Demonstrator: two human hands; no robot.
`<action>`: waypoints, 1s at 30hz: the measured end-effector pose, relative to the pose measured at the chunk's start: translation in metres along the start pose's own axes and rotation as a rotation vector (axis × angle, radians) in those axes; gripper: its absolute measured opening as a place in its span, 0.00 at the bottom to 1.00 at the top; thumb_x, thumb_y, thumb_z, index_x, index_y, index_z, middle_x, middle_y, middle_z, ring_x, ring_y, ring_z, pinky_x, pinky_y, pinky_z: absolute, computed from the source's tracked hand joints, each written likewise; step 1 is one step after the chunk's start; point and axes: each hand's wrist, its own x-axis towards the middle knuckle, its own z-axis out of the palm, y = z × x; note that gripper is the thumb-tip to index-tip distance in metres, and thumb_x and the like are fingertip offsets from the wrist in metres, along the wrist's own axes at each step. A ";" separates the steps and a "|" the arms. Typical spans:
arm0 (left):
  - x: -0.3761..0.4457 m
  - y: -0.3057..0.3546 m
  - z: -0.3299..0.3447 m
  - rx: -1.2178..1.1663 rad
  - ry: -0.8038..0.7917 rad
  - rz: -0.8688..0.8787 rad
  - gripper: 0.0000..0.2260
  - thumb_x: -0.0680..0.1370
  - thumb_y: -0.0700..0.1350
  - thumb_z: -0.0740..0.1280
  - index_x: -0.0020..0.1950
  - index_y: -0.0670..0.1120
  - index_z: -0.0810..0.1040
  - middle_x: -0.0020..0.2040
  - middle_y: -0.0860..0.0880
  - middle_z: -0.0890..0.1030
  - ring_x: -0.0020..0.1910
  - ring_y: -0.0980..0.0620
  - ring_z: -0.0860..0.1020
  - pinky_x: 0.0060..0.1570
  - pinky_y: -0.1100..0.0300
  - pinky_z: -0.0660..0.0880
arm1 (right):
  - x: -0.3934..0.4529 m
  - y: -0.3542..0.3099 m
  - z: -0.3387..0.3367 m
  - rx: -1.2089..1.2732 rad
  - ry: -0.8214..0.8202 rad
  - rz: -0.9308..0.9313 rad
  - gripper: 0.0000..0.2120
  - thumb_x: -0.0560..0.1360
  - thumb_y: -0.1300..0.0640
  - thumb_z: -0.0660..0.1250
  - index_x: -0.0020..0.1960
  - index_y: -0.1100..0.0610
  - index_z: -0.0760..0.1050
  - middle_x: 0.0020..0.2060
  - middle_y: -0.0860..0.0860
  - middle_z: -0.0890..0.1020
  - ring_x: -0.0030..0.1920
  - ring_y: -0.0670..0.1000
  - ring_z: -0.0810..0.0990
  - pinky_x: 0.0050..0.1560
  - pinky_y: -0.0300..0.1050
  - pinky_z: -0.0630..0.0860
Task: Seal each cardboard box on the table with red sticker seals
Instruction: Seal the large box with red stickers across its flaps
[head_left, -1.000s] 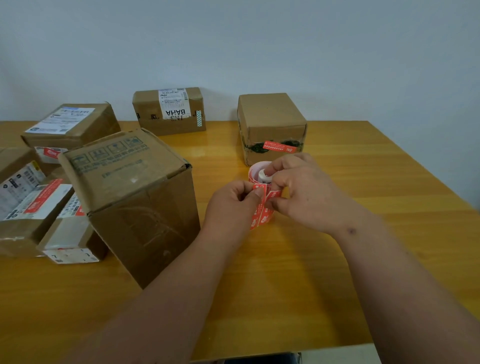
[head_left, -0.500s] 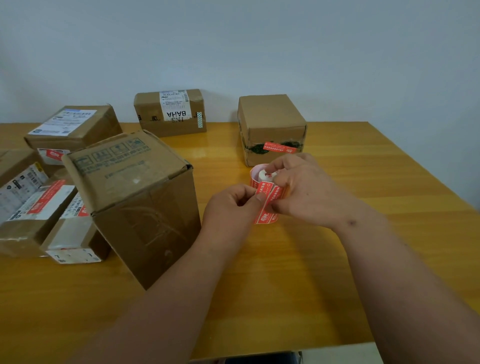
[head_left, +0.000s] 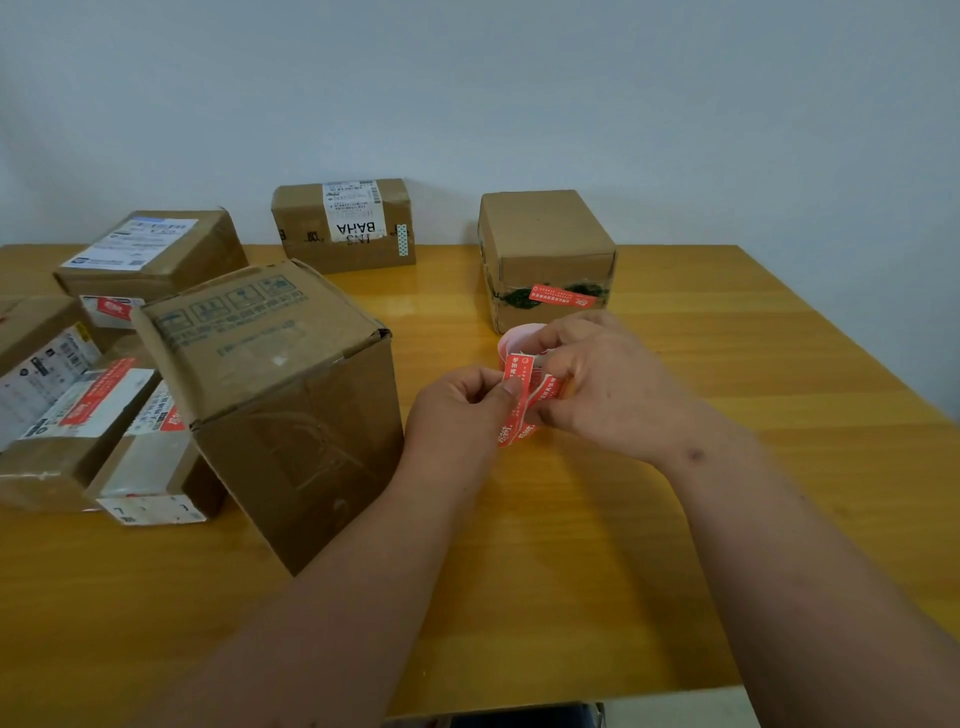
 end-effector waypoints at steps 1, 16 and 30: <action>0.001 0.000 0.000 -0.008 0.005 -0.005 0.06 0.78 0.47 0.68 0.43 0.49 0.82 0.43 0.46 0.85 0.48 0.44 0.82 0.53 0.44 0.79 | 0.000 0.000 0.000 -0.012 0.012 -0.016 0.09 0.68 0.48 0.75 0.48 0.45 0.84 0.59 0.40 0.77 0.66 0.50 0.64 0.66 0.53 0.64; -0.006 0.000 -0.001 0.023 -0.025 0.128 0.07 0.76 0.49 0.69 0.53 0.56 0.82 0.45 0.57 0.84 0.44 0.63 0.81 0.39 0.70 0.75 | 0.004 0.008 -0.002 0.068 -0.056 0.109 0.26 0.62 0.41 0.76 0.59 0.39 0.78 0.63 0.35 0.72 0.69 0.46 0.59 0.73 0.56 0.56; 0.002 -0.005 0.002 0.073 0.049 0.042 0.07 0.77 0.46 0.69 0.39 0.51 0.79 0.37 0.52 0.81 0.38 0.53 0.76 0.42 0.52 0.76 | -0.003 0.001 0.002 -0.120 -0.042 0.034 0.06 0.71 0.42 0.70 0.45 0.41 0.84 0.65 0.35 0.70 0.73 0.48 0.53 0.74 0.57 0.43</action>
